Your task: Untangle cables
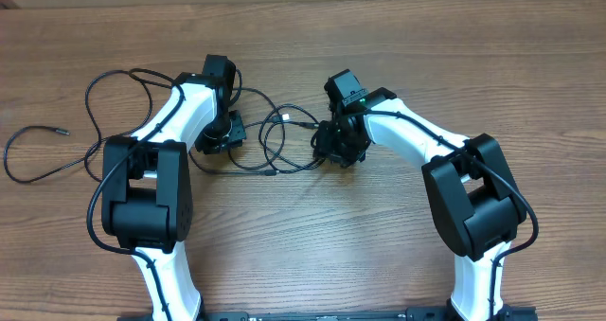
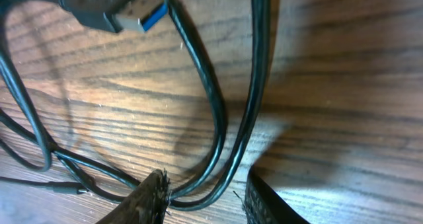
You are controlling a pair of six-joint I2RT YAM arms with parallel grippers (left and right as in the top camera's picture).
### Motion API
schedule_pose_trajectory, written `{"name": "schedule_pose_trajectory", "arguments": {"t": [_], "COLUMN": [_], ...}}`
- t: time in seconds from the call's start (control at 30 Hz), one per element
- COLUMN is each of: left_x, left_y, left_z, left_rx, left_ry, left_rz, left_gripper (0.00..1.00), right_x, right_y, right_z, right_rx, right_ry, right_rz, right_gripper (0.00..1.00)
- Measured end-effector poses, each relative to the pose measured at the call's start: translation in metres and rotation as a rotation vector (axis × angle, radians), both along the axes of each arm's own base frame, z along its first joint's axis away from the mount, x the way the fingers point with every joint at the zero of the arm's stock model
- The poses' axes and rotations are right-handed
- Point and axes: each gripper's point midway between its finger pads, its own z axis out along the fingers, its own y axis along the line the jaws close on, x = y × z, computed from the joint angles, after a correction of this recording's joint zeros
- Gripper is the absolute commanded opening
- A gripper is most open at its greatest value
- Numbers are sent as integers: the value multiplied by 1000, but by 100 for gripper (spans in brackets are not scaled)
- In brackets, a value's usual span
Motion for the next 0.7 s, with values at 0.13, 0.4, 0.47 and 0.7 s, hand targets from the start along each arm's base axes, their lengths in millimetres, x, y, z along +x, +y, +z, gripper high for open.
{"name": "schedule_pose_trajectory", "arguments": {"t": [0.13,0.4,0.47,0.7], "left_x": [0,0,0,0], "left_y": [0,0,0,0], "left_z": [0,0,0,0], "left_rx": [1,1,2,1], "left_ry": [0,0,0,0], "left_rz": [0,0,0,0], "left_gripper": [37,37,37,37], "right_x": [-4,-12,-11,-2], "right_y": [-4,-24,-23,-8], "right_z": [-1,0,1,0], "right_rx": [-38,-221,-235,-230], "right_ry": [17,30,17,-32], "right_rz": [-22,-44,-39,-22], "right_gripper": [34,40,42,43]}}
